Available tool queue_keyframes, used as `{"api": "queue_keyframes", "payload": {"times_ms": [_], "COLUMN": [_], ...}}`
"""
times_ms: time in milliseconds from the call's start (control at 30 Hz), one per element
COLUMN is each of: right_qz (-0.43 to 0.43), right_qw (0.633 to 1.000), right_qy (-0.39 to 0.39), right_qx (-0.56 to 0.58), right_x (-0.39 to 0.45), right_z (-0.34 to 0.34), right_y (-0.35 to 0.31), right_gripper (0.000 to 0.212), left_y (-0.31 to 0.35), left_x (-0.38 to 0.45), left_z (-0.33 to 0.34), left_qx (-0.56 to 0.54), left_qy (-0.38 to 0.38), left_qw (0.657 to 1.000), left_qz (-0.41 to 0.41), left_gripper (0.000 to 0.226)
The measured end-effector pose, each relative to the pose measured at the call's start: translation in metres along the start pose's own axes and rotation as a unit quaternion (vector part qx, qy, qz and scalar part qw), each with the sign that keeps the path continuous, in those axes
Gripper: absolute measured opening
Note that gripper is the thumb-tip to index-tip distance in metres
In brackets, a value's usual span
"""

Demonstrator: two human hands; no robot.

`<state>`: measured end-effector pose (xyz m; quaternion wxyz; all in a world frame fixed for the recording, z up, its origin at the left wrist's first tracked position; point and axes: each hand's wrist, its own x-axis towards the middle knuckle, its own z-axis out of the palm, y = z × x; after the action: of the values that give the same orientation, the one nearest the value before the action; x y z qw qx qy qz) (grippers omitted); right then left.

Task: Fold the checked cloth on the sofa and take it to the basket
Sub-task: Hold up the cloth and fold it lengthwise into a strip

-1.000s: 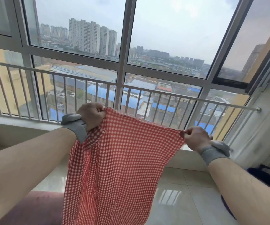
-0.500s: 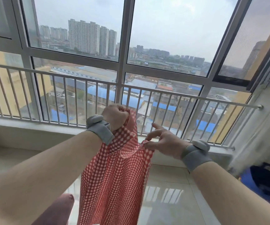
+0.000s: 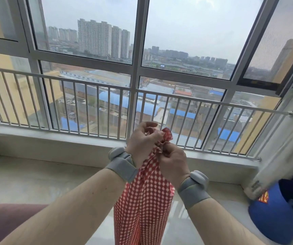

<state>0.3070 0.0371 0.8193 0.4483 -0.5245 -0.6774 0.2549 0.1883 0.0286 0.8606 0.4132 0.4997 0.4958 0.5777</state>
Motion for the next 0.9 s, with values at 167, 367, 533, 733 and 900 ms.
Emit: {"api": "queue_keyframes", "payload": {"times_ms": [167,367,533,733,900], "right_qz": [0.037,0.049,0.063,0.09,0.092], "right_qw": [0.996,0.994,0.992,0.987,0.988], "right_qy": [0.045,0.045,0.042,0.016,0.0], "right_qx": [0.072,0.091,0.102,0.135,0.126], "right_x": [-0.008,-0.015,-0.022,-0.03,-0.033], "right_z": [-0.01,-0.027,-0.036,-0.044,-0.046], "right_y": [0.002,0.013,0.018,0.023,0.025], "right_gripper": [0.01,0.006,0.023,0.024,0.024], "left_y": [-0.017,-0.026,-0.036,-0.033,-0.025], "left_x": [-0.009,-0.03,-0.037,-0.037,-0.037], "left_z": [-0.013,-0.021,-0.029,-0.036,-0.04], "left_qx": [-0.267,-0.226,-0.228,-0.169,-0.127], "left_qy": [-0.07,-0.158,-0.137,-0.107,-0.108], "left_qw": [0.96,0.955,0.958,0.979,0.986], "left_qz": [-0.048,-0.111,-0.111,-0.024,0.002], "left_gripper": [0.062,0.046,0.026,0.011,0.015]}}
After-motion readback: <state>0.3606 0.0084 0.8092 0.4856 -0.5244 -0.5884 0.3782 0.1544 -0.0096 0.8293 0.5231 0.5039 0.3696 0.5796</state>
